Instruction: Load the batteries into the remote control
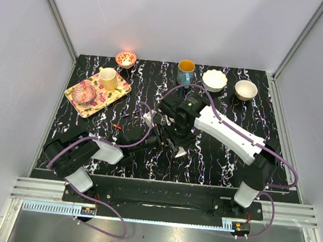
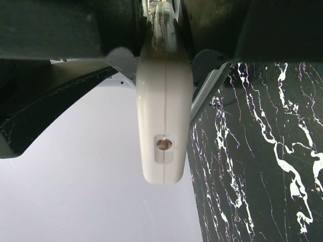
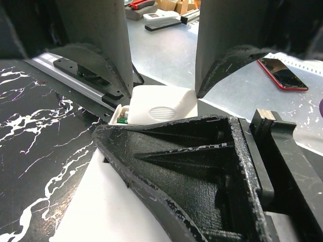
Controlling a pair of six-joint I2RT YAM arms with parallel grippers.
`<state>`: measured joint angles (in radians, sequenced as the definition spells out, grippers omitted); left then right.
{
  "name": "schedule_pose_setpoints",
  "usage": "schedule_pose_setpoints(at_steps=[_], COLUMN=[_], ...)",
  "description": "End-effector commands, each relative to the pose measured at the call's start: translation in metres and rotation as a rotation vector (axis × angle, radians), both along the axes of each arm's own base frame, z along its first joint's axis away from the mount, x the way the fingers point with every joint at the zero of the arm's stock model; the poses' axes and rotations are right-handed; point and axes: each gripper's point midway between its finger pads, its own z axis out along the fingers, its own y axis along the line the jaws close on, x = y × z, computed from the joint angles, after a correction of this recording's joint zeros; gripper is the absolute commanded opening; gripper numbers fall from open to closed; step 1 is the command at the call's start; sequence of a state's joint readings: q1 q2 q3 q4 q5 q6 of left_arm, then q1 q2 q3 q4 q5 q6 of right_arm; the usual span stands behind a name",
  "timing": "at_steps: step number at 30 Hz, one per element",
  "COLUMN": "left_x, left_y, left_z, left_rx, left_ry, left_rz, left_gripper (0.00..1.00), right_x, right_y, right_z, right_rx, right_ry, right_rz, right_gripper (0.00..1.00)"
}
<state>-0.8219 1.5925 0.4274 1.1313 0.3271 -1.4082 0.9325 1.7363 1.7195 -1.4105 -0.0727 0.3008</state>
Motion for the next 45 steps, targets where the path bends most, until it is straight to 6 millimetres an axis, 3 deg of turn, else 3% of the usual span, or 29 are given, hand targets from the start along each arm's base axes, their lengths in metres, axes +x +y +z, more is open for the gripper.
schedule_pose_setpoints(at_steps=[1, 14, 26, 45], left_x=[-0.003, 0.010, 0.016, 0.016], left_y=[0.000, 0.009, 0.004, 0.008], left_z=[0.019, 0.014, 0.022, 0.029], left_rx=[-0.054, -0.024, -0.046, -0.056], left_ry=[-0.058, -0.046, -0.059, -0.088], left_rz=[-0.006, 0.069, 0.077, 0.092], left_gripper=[0.00, 0.00, 0.00, 0.00], right_x=[0.006, 0.012, 0.000, 0.001], right_y=[-0.004, -0.012, -0.012, -0.001], right_z=[0.014, 0.028, 0.015, 0.007], right_rx=[0.027, 0.037, 0.036, 0.037], right_ry=[-0.073, -0.151, -0.089, -0.048], right_rz=[0.005, -0.034, -0.008, -0.003], right_gripper=[0.00, 0.00, 0.00, 0.00])
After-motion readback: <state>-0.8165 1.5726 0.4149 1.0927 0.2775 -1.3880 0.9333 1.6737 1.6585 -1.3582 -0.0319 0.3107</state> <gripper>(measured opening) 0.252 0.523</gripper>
